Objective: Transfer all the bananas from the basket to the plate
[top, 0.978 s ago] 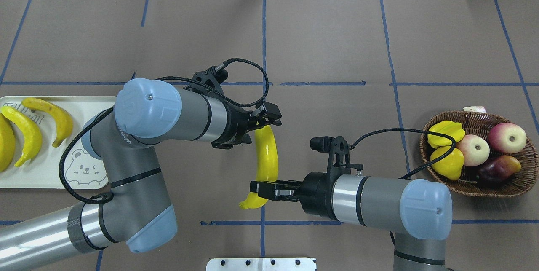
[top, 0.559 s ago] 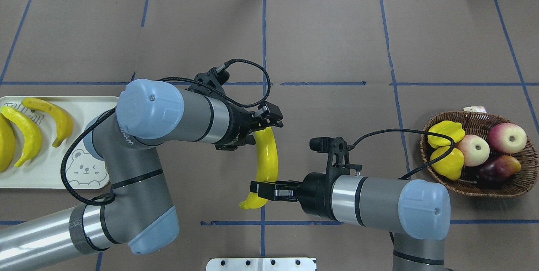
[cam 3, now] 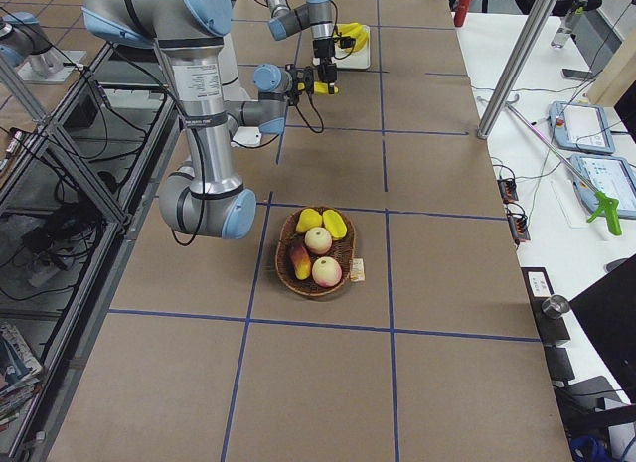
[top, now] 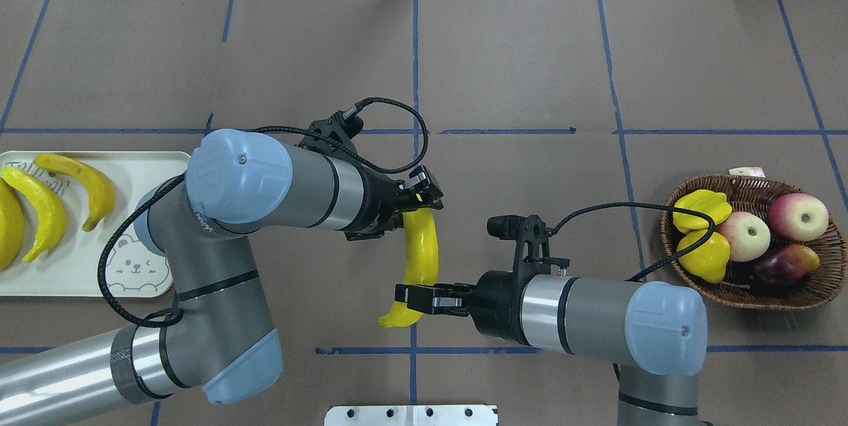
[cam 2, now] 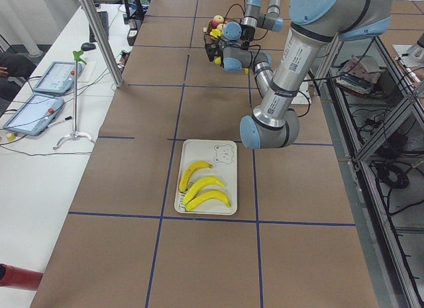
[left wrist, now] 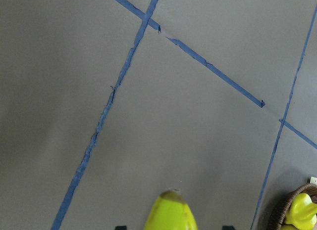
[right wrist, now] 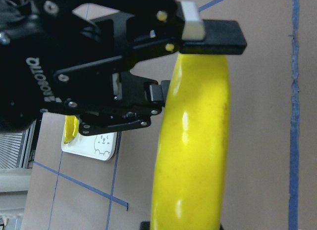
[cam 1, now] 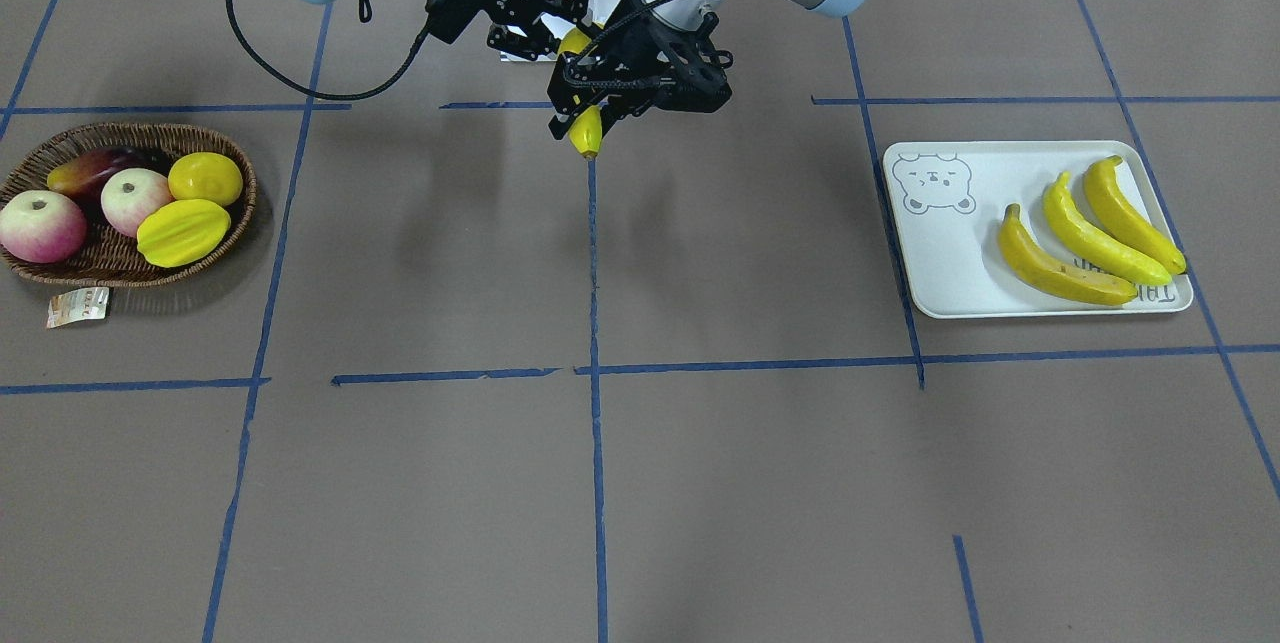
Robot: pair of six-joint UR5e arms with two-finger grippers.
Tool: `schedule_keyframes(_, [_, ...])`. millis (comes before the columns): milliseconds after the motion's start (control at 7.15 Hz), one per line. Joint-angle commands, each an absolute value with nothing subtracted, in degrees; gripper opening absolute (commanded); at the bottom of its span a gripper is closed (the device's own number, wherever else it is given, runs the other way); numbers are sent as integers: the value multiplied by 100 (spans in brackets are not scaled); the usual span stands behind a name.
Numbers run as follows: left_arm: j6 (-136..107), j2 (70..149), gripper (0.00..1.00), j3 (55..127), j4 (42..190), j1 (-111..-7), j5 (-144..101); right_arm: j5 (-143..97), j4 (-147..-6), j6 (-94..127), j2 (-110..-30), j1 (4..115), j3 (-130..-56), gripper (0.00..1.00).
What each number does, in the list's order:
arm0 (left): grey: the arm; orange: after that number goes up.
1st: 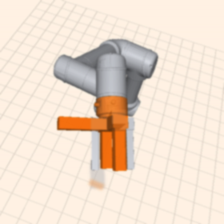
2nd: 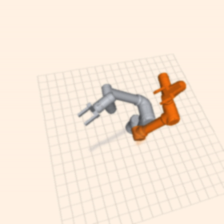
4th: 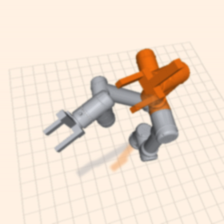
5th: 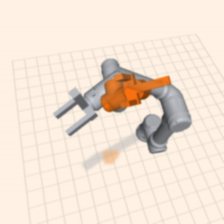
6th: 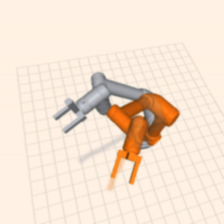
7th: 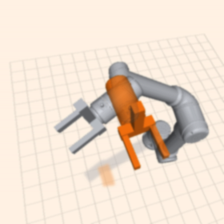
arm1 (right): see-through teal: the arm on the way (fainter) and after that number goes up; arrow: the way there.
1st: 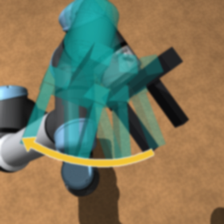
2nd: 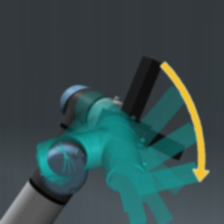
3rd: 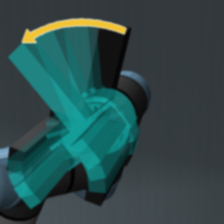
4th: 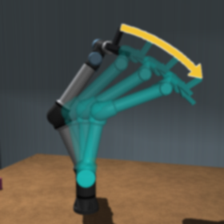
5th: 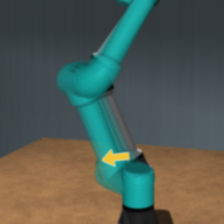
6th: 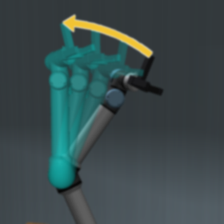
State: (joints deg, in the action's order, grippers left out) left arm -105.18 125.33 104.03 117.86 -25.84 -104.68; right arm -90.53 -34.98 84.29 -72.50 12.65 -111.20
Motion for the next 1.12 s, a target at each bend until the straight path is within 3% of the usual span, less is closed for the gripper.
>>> schedule_keyframes(0, [-10512, 12533, 56, 10406, 11786, -2575, -10468, -9053, -3498, 8429, -7251, 1257, -11109, 12])
schedule_keyframes(140, [-10512, 12525, 50, 10398, 11786, -2575, -10468, -9053, -3498, 8429, -7251, 1266, -11118, 12])
schedule_keyframes(419, [-10512, 12524, 19, 10397, 11769, -2575, -10468, -9053, -3498, 8429, -7251, 1266, -11109, 16])
schedule_keyframes(559, [-10503, 12507, 6, 10389, 11751, -2575, -10459, -9061, -3498, 8394, -7242, 1274, -11118, 32])
schedule_keyframes(699, [-10494, 12498, 3, 10397, 11742, -2575, -10459, -9053, -3498, 8446, -7207, 1274, -11127, 88])
schedule_keyframes(839, [-10485, 12489, 1, 10397, 11733, -2575, -10468, -9053, -3507, 8446, -7207, 1274, -11118, 99])
schedule_keyframes(978, [-10485, 12481, 0, 10397, 11725, -2575, -10468, -9053, -3516, 8438, -7216, 1292, -11127, 100])
